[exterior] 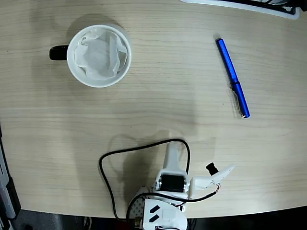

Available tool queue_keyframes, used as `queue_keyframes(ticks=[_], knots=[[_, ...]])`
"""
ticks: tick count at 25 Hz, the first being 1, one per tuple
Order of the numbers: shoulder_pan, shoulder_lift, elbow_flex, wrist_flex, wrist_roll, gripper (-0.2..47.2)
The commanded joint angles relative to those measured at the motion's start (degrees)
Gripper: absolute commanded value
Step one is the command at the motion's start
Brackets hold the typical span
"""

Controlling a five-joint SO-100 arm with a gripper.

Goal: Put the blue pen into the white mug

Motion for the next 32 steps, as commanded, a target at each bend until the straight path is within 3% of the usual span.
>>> queue_keyframes(ticks=[1, 25, 32], knots=[[-0.2, 3.8, -2.5, 1.3, 0.3, 0.0], [-0.4, 3.5, -2.5, 1.1, 0.2, 0.0], [1.9, -5.8, -6.9, -5.6, 0.4, 0.0]])
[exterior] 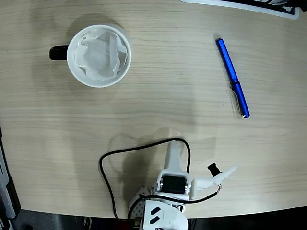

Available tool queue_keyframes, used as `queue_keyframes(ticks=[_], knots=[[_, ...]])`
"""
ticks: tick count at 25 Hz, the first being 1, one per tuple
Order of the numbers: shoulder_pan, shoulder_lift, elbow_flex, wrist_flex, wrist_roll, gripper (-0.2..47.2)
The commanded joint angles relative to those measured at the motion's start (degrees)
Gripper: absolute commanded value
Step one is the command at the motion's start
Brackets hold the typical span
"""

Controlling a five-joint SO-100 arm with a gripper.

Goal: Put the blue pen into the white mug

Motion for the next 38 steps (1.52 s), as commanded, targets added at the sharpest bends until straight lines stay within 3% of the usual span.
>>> queue_keyframes(ticks=[1, 10, 13, 19, 24, 26, 38], knots=[[1.6, -5.3, -6.7, -3.6, -0.1, 0.0], [4.4, -32.2, -27.1, -9.0, 0.4, 0.1], [7.1, -43.9, -36.6, -9.0, 5.0, 7.3], [13.5, -65.2, -51.4, -9.0, 15.9, 9.4], [17.8, -78.0, -56.4, -8.8, 23.8, 12.5], [19.2, -82.4, -57.5, -8.7, 27.5, 17.0], [24.5, -99.3, -67.2, -9.0, 34.9, 17.3]])
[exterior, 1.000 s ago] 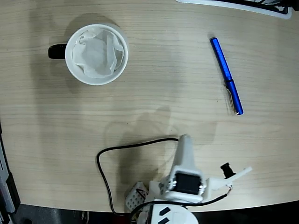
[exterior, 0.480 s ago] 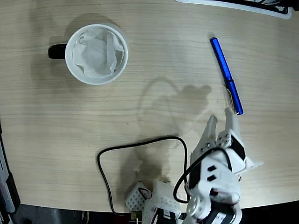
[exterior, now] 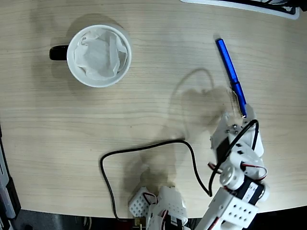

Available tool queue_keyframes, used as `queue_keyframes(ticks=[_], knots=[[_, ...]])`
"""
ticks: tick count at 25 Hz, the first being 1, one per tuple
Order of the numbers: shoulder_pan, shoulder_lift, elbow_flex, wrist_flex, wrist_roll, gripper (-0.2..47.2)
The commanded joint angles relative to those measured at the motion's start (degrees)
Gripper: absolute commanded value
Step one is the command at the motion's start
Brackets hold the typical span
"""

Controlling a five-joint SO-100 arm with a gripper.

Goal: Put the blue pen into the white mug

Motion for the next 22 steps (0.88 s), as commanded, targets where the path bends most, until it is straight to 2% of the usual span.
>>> queue_keyframes(ticks=[1, 9, 22], knots=[[1.5, -0.9, -4.0, 0.4, 1.4, 17.3], [4.0, -7.7, -10.2, 0.1, 1.6, 18.4], [4.2, -14.2, -11.9, -0.6, 1.2, 18.2]])
